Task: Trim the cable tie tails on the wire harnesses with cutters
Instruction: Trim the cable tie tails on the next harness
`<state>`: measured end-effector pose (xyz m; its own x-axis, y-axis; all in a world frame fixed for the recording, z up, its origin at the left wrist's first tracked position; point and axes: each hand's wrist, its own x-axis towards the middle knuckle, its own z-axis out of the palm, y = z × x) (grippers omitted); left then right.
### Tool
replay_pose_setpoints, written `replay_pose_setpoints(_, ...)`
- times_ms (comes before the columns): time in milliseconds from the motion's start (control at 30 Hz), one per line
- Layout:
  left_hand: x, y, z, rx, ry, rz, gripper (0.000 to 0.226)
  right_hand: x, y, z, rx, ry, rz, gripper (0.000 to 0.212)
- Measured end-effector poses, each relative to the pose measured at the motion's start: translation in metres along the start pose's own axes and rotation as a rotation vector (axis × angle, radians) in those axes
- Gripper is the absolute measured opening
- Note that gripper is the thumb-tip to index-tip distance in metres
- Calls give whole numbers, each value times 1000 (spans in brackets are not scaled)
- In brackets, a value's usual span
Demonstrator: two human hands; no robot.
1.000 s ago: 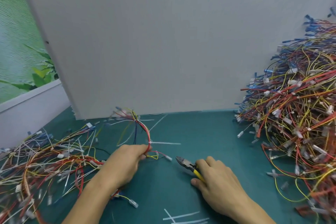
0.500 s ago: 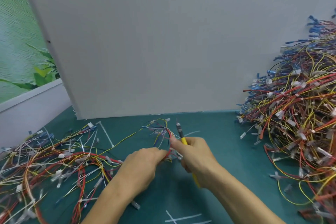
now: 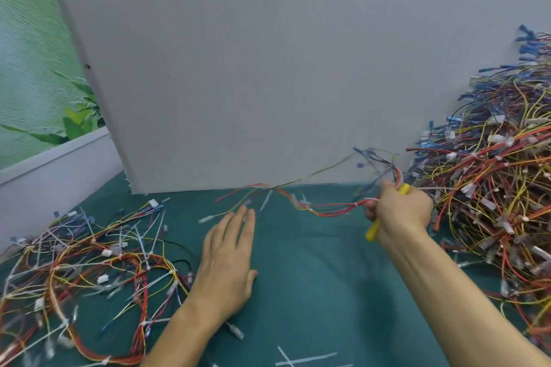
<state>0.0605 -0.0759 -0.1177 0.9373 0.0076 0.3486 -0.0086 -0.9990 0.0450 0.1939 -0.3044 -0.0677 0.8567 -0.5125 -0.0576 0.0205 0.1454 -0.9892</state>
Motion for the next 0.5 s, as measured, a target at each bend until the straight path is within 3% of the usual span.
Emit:
replay_pose_setpoints(100,0,-8,5,45,-109,-97,85,6,7,-12,-79,-25,25,24)
replay_pose_setpoints(233,-3,-22,1,39,-359,-258,83,-7,13,-24,-139,-107,38,23)
replay_pose_setpoints(400,-9,-64,-14,146,-494,-394,74,-40,13,-40,-40,-361,211,18)
replay_pose_setpoints(500,-10,-77,-23,166,-564,-471,68,-56,10,-55,-177,-554,316,17)
